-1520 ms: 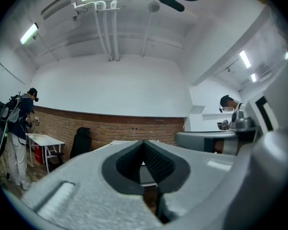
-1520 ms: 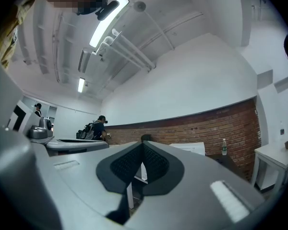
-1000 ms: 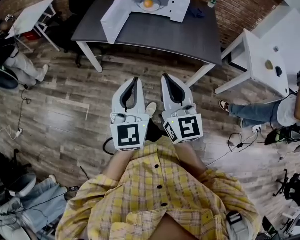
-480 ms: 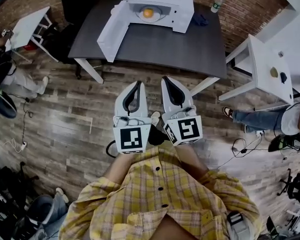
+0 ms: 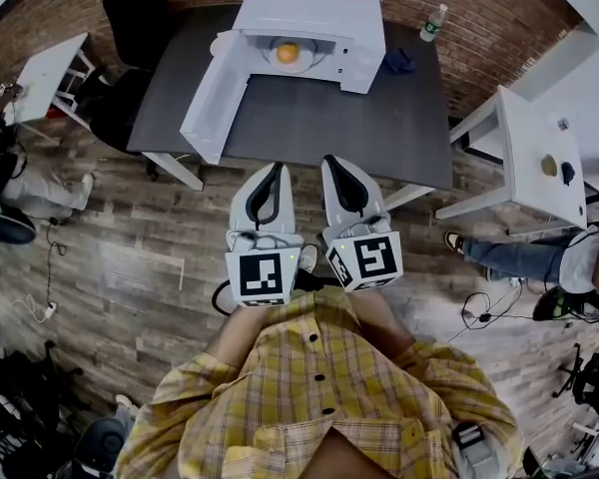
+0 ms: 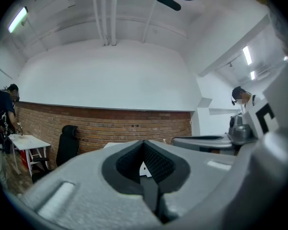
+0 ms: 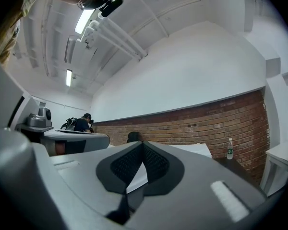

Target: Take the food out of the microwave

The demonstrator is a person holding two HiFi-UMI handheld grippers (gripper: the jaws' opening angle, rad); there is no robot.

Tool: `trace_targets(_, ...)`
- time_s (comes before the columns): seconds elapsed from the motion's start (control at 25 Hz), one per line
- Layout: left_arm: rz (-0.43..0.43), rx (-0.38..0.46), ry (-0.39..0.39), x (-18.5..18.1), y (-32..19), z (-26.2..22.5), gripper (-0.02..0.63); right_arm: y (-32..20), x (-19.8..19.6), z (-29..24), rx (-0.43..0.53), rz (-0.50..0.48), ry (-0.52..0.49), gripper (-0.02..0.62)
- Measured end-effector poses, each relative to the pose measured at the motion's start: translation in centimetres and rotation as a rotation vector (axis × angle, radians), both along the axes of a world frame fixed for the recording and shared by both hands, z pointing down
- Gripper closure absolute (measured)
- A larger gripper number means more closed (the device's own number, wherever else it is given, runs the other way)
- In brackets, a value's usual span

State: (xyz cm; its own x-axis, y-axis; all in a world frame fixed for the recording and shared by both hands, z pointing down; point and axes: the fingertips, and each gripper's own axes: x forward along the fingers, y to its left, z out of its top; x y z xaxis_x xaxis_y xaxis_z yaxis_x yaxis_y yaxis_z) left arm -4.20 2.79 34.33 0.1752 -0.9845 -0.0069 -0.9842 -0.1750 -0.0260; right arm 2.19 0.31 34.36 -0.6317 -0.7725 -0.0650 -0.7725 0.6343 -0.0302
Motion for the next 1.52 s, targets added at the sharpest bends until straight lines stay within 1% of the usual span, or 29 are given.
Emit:
trace_targets(0.12,0.0,0.011,0.015,-0.2,-3.0,-0.1,0.607,-2.8,-0.2,0.1,0.002,0.0,-0.003,0.595)
trace_targets(0.24,0.0,0.006,0.002,-0.2,-5.6,0.3,0.607,-5.4,-0.4,0.3,-0.002,-0.014,-0.007,0.595)
trace_targets(0.44,0.015,0.004,0.017,0.2,-9.8,0.9,0.607,-9.6,-0.2,0.5,0.014,-0.008,0.005,0.595)
trace_targets(0.64,-0.004,0.01,0.037,-0.3,-12.2,1.2,0.607,-12.1,-0.4,0.6,0.021,-0.007,0.01,0.595)
trace_targets(0.8,-0.004,-0.006,0.041,-0.4,-13.7,1.7,0.607,-13.7,-0.6,1.1,0.009,-0.005,0.01,0.595)
trace_targets(0.96,0.003,-0.024,0.031,-1.0,-15.1,2.1,0.607,-15.5,-1.5,1.8,-0.013,-0.006,0.012,0.595)
trace_targets(1.12,0.005,-0.038,0.044,-2.4,-17.6,2.5,0.607,-17.5,-3.0,2.2,-0.025,-0.012,0.018,0.595)
trace_targets(1.32,0.021,-0.06,0.139,-4.2,-21.3,2.3,0.607,-20.4,-4.4,1.6,-0.027,-0.011,0.024,0.595)
trace_targets(1.4,0.034,-0.062,0.189,-4.8,-22.8,2.1,0.607,-21.6,-4.8,1.4,-0.028,0.0,0.017,0.595)
trace_targets(1.52,0.05,-0.091,0.264,-5.4,-25.0,2.8,0.607,-23.1,-4.8,1.6,-0.031,0.016,0.019,0.595)
